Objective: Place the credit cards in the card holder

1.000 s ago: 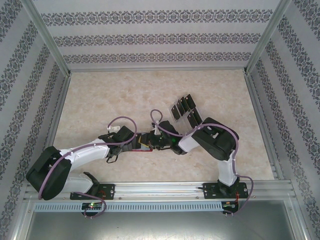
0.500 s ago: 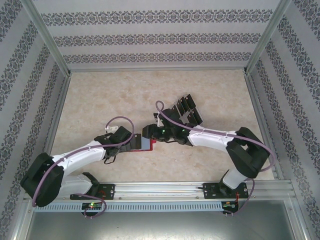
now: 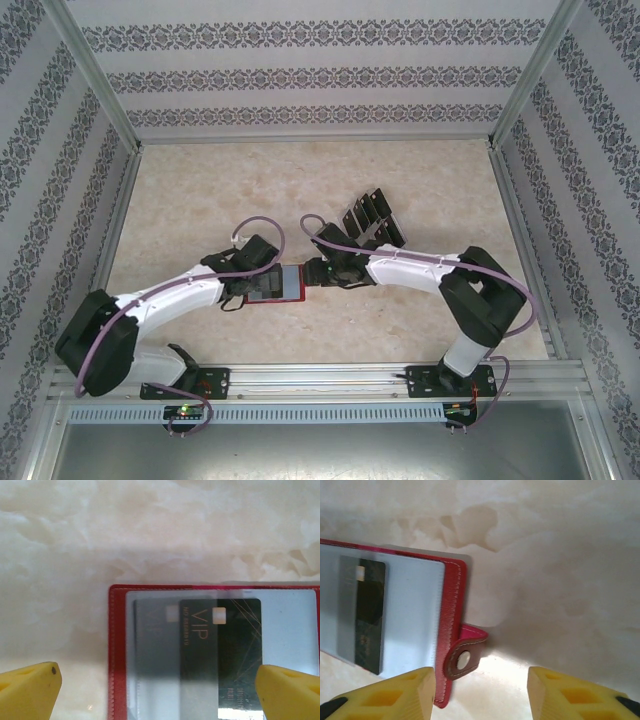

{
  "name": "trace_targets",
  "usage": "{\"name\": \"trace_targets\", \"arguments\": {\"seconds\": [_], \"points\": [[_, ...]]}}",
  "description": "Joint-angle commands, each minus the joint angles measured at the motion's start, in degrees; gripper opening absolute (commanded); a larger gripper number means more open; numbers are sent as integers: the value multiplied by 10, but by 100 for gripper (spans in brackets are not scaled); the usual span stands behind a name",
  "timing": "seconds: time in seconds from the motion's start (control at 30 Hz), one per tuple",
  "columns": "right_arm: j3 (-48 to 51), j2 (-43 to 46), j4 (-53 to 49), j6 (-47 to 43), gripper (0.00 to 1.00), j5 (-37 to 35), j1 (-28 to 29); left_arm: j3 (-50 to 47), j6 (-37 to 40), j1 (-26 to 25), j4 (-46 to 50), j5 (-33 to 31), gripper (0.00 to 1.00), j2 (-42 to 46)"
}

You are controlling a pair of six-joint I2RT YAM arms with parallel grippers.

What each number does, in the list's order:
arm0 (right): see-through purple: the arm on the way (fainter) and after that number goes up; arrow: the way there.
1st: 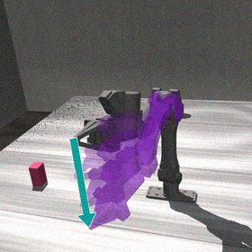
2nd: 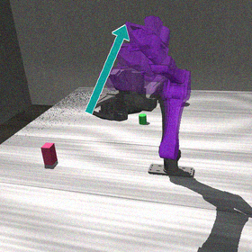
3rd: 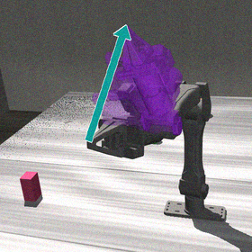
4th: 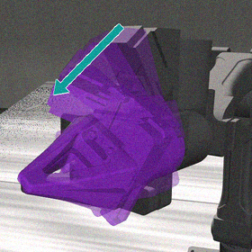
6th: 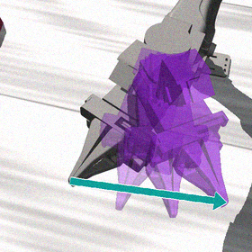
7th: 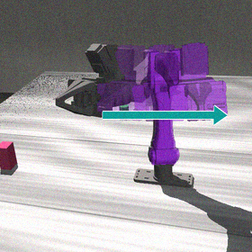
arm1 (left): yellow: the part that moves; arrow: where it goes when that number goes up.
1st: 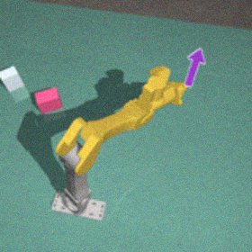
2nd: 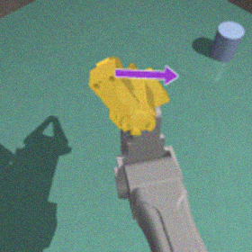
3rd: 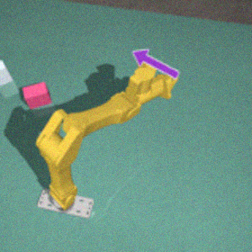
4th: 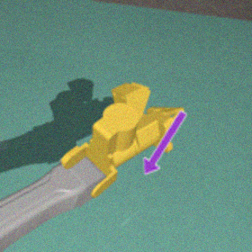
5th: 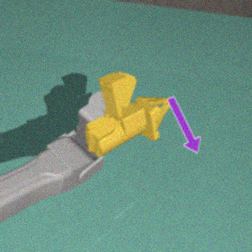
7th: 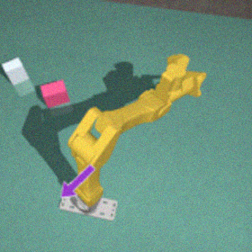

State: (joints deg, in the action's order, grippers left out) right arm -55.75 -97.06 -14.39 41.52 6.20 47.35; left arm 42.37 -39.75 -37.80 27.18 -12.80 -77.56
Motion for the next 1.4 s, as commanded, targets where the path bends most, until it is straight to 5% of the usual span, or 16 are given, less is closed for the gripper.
{"name": "trace_targets", "arguments": {"seconds": [0.0, 0.33, 0.47, 1.37], "points": [[-16, -10, -4, -11, 48, -16, -5, 21, 16, -17, -25, 11, 100, -24], [-6, -17, 7, -10, 8, -18, -7, 40, 6, -39, -39, -9, 100, -87], [0, -14, 9, -10, 1, -19, -9, 37, 2, -39, -41, -24, 100, -101], [19, -5, 7, -11, 0, -22, -21, -23, -30, -18, -11, -83, 100, -56]]}}
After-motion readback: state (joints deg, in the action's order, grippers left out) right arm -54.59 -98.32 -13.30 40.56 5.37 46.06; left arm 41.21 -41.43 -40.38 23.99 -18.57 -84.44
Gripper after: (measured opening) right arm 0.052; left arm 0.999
